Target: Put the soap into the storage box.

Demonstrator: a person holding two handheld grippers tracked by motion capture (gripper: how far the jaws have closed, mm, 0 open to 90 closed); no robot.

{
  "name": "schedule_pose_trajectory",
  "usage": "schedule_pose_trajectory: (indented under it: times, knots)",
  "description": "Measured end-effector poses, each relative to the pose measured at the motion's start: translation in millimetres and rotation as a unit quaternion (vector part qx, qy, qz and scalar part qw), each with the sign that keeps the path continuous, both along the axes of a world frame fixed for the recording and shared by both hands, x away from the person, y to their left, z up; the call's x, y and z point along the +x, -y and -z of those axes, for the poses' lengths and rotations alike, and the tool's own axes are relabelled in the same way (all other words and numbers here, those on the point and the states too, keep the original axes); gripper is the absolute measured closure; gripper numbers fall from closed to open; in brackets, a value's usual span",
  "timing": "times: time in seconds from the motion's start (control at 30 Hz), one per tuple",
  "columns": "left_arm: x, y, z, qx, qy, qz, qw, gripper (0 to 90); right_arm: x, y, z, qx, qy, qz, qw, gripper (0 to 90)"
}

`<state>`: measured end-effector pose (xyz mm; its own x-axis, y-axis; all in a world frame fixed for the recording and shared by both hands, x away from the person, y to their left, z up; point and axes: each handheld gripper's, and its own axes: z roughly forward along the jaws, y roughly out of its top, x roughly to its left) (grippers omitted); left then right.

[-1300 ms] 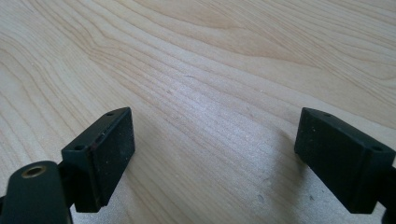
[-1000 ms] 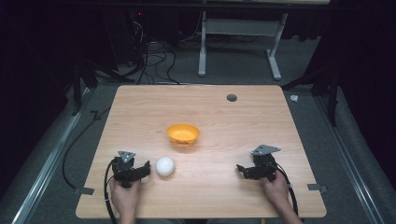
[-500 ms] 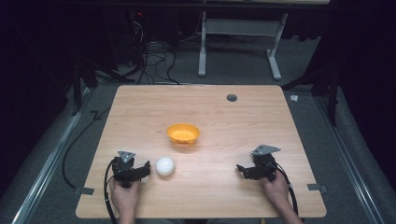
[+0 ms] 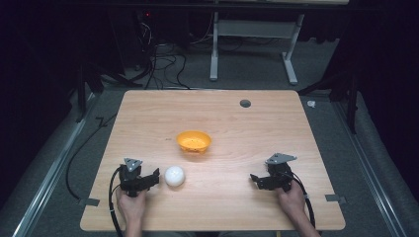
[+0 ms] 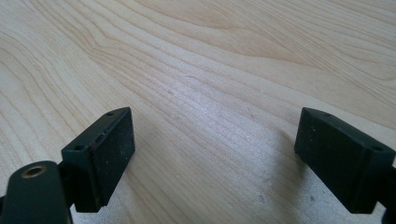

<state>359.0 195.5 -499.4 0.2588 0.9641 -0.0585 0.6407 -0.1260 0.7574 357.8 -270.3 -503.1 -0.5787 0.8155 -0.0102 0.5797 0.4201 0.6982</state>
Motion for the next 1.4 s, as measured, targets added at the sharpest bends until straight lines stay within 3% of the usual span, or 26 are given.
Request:
schedule_pose_trajectory:
  times: [0.2, 0.4, 0.8, 1.2, 1.23, 1.4]
  knots:
    - [-6.2, 2.3, -8.4, -0.023, 0.008, 0.017, 0.9996, 14.9, 0.0, 0.0, 0.0, 0.000, 0.000, 0.000, 1.0000, 12.8]
    - [-10.5, 8.8, -15.2, -0.028, 0.012, 0.038, 0.9988, 14.6, 0.0, 0.0, 0.0, 0.000, 0.000, 0.000, 1.0000, 12.8]
    - [-21.6, 17.4, -30.6, -0.055, 0.032, 0.072, 0.9954, 14.6, 0.0, 0.0, 0.0, 0.000, 0.000, 0.000, 1.0000, 12.8]
    - [-24.3, 32.8, -27.3, -0.053, 0.021, 0.094, 0.9939, 14.5, 0.0, 0.0, 0.0, 0.000, 0.000, 0.000, 1.0000, 12.8]
    - [-23.3, 37.6, -25.9, -0.054, 0.012, 0.107, 0.9927, 14.5, 0.0, 0.0, 0.0, 0.000, 0.000, 0.000, 1.0000, 12.8]
    - [-21.3, 48.1, -24.5, -0.039, 0.006, 0.117, 0.9923, 14.4, 0.0, 0.0, 0.0, 0.000, 0.000, 0.000, 1.0000, 12.8]
